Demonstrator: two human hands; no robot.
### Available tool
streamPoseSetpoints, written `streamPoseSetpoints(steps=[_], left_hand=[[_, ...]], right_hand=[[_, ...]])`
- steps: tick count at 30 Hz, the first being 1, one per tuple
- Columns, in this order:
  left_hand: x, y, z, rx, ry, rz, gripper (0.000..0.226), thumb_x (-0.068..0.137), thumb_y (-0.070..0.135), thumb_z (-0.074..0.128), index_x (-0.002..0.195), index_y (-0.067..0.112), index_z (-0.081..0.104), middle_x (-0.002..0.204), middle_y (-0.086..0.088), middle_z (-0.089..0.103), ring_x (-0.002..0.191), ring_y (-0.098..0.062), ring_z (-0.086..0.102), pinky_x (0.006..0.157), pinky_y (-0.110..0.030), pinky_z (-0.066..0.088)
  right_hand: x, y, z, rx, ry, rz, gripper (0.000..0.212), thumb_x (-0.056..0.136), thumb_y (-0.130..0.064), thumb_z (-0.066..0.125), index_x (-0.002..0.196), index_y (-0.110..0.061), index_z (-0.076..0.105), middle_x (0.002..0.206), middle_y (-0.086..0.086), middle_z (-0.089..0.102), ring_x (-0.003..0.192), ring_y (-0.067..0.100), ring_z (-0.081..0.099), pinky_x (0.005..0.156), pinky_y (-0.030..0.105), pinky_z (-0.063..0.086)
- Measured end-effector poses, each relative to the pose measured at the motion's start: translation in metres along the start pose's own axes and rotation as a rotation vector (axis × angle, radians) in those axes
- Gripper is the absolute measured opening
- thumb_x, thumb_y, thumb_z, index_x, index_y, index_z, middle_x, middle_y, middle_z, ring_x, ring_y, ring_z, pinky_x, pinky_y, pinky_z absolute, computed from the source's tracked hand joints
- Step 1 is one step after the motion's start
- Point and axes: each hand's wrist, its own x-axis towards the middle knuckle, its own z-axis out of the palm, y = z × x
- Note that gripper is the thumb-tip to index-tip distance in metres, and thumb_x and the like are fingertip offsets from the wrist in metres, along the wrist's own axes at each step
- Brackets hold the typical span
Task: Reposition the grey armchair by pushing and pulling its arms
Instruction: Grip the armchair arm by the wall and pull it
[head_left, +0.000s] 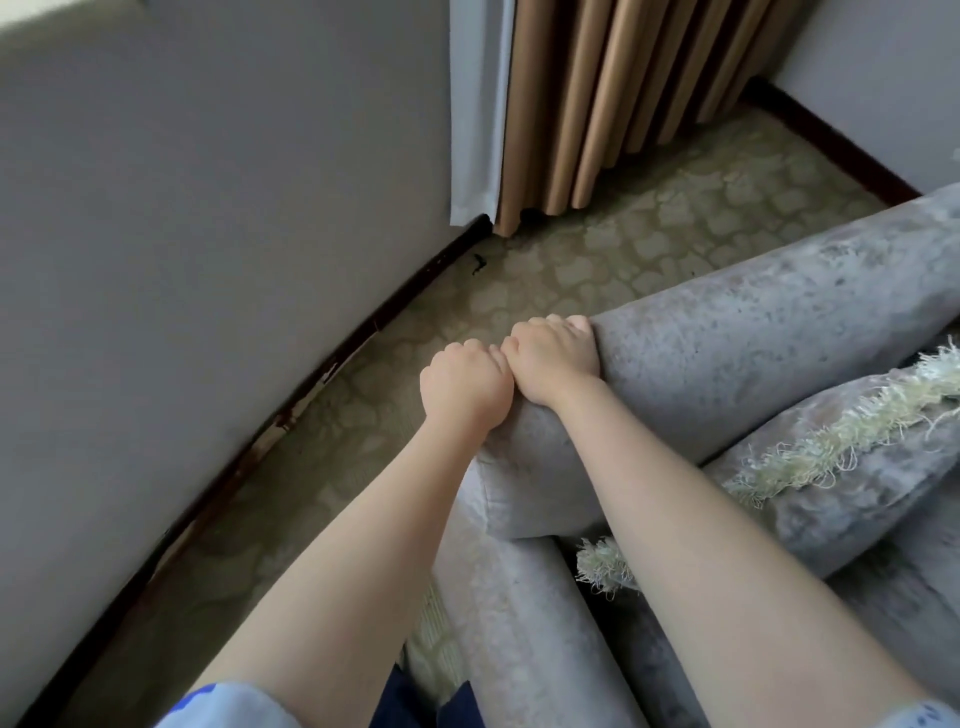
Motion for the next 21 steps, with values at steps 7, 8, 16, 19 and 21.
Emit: streamPoseSetpoints(steps=[7,8,16,19,21], left_hand=[[0.004,0.0,-0.015,0.018,-0.156,0.01,0.043,0.097,0.034,0.024,0.097,0.004,0.055,0.107,-0.016,0.058,0.101,-0.034,0.053,0.083,-0.04,0.039],[0.007,-0.001,-0.016,0.028,-0.199,0.015,0.043,0.096,0.035,0.023,0.099,0.005,0.054,0.109,-0.015,0.057,0.103,-0.033,0.052,0.084,-0.04,0.039],[0.063,-0.011,-0.028,0.156,-0.557,0.256,0.041,0.093,0.034,0.025,0.1,0.01,0.057,0.114,-0.011,0.059,0.103,-0.028,0.054,0.077,-0.032,0.04],[0.088,-0.013,-0.035,0.266,-0.578,0.417,0.045,0.093,0.044,0.027,0.114,0.012,0.052,0.122,-0.008,0.052,0.113,-0.028,0.05,0.091,-0.037,0.039],[0.111,-0.011,-0.046,0.359,-0.506,0.604,0.047,0.094,0.047,0.029,0.122,0.014,0.047,0.127,-0.007,0.048,0.118,-0.027,0.045,0.095,-0.04,0.035]], right_hand=[[-0.001,-0.004,-0.006,0.043,-0.039,0.027,0.038,0.096,-0.031,0.028,0.097,-0.017,0.064,0.11,0.001,0.062,0.108,0.019,0.049,0.097,0.034,0.025],[-0.002,-0.004,-0.005,0.044,-0.043,0.033,0.038,0.096,-0.031,0.029,0.097,-0.017,0.064,0.11,0.001,0.062,0.108,0.019,0.049,0.097,0.033,0.024],[-0.002,-0.009,-0.006,0.152,0.071,0.155,0.023,0.088,-0.03,0.04,0.093,-0.022,0.061,0.102,-0.004,0.062,0.105,0.017,0.051,0.097,0.028,0.024],[0.003,-0.01,-0.004,0.215,0.204,0.438,0.047,0.079,-0.042,0.051,0.123,-0.026,0.049,0.133,-0.006,0.046,0.122,0.017,0.041,0.102,0.031,0.021],[0.021,-0.002,-0.014,0.171,0.298,0.755,0.071,0.076,-0.05,0.056,0.138,-0.025,0.034,0.15,-0.001,0.025,0.135,0.022,0.026,0.11,0.039,0.013]])
